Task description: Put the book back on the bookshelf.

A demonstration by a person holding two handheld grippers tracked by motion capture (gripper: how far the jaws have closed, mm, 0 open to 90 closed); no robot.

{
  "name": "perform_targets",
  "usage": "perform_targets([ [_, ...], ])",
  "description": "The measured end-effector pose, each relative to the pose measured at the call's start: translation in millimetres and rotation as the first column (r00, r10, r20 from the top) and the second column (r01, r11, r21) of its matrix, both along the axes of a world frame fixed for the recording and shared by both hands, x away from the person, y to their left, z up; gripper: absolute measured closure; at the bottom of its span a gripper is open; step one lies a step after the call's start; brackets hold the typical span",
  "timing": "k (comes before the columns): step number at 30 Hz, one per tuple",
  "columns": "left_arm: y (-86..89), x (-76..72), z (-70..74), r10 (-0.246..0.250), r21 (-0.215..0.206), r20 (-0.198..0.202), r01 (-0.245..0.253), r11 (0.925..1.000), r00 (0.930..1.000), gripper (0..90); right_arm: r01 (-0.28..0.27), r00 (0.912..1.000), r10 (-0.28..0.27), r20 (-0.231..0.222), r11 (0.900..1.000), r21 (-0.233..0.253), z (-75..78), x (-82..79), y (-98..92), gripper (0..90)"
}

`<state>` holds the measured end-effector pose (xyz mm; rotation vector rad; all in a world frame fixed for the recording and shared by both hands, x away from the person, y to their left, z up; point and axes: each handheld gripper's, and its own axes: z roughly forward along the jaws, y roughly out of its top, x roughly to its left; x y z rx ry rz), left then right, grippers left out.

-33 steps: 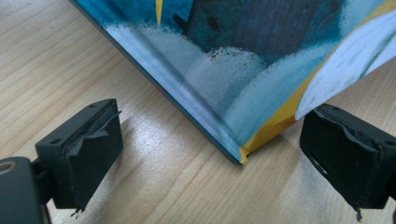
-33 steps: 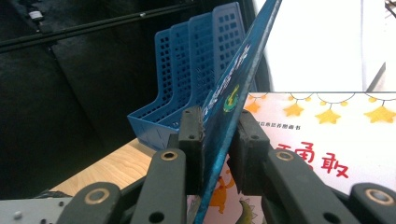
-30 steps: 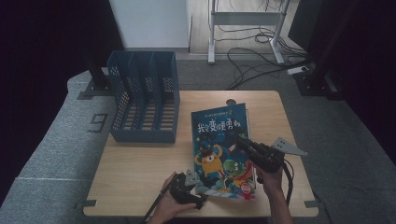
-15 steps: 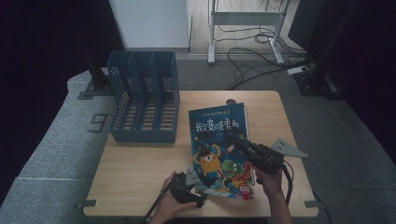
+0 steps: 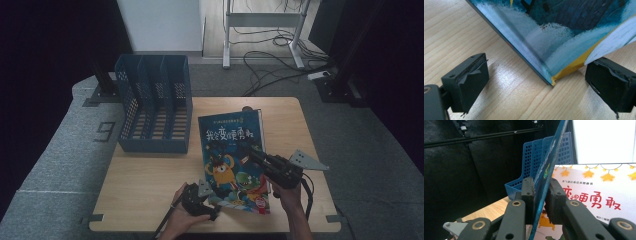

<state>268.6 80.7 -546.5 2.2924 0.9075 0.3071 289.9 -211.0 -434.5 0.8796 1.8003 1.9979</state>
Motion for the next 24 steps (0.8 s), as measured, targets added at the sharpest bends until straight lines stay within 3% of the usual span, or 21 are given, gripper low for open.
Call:
perform_targets([
  [11,3.6,4.1,0.2,0.024,0.004,-0.001,-0.024,0.9997,0.9997,5.2,-0.033,0.9993,0.033,0.018,0.999,-0.002,4.2,-5.7,8.9,82.3],
  [14,4.6,5.3,0.3,0.028,0.004,-0.002,-0.028,0.9996,0.9996,5.2,-0.080,0.9964,0.079,0.030,0.997,0.019,3.8,-5.2,10.9,83.7],
  [24,6.1,7.3,0.2,0.042,0.003,-0.001,-0.042,0.9991,0.9991,5.3,-0.084,0.9962,0.084,0.024,0.996,0.017,2.3,-3.1,8.7,83.8],
])
